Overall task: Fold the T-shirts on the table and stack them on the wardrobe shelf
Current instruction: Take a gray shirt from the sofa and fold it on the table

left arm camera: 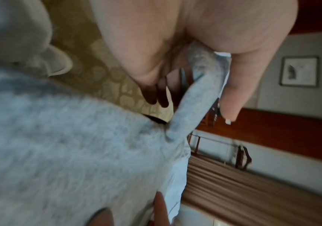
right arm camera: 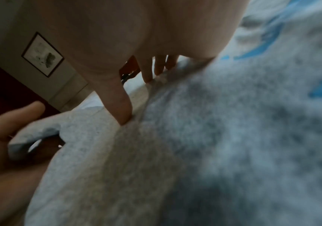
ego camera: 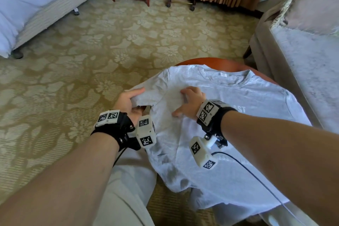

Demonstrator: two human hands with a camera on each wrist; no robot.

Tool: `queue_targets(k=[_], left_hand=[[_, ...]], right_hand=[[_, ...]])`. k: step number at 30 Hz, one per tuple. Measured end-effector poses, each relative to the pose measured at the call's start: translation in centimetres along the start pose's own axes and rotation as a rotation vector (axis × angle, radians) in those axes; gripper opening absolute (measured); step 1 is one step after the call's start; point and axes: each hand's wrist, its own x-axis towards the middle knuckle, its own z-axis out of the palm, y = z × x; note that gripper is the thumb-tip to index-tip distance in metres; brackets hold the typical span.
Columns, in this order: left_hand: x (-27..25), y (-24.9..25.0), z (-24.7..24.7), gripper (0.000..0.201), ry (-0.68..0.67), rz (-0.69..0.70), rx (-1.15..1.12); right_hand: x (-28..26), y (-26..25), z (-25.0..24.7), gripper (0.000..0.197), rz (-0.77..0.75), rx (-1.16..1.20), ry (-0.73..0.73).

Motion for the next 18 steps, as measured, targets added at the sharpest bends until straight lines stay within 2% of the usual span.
queue_targets(k=[4, 8, 10, 13, 16, 18], left_hand=[[0.9, 0.9, 1.0, 0.045, 0.058, 0.07, 0.035], [1.3, 2.1, 1.9, 0.033, 0.225, 0.218, 0.275], [1.1, 2.5, 2.7, 0.027, 0.239, 0.342, 0.473], [0.5, 2.4, 4.0, 0.025, 0.155, 0.562, 0.863], [-0.4, 1.5, 5.4, 0.036, -0.054, 0.824, 1.301], [-0.6, 0.7, 6.3, 0.035, -0.236, 0.837, 1.496]], right_hand=[[0.2, 0.5, 1.3, 0.094, -0.013, 0.044, 0.026], [0.7, 0.3, 0.3, 0.082, -0.006, 0.146, 0.012], [1.1, 0.2, -0.5, 0.067, 0.011, 0.29, 0.002], [1.0, 0.2, -2.6, 0.044, 0.068, 0.49, 0.054], [0.8, 1.4, -5.0, 0.042, 0.168, 0.621, 0.191], [0.6, 2.6, -6.0, 0.042, 0.212, 0.634, 0.256]])
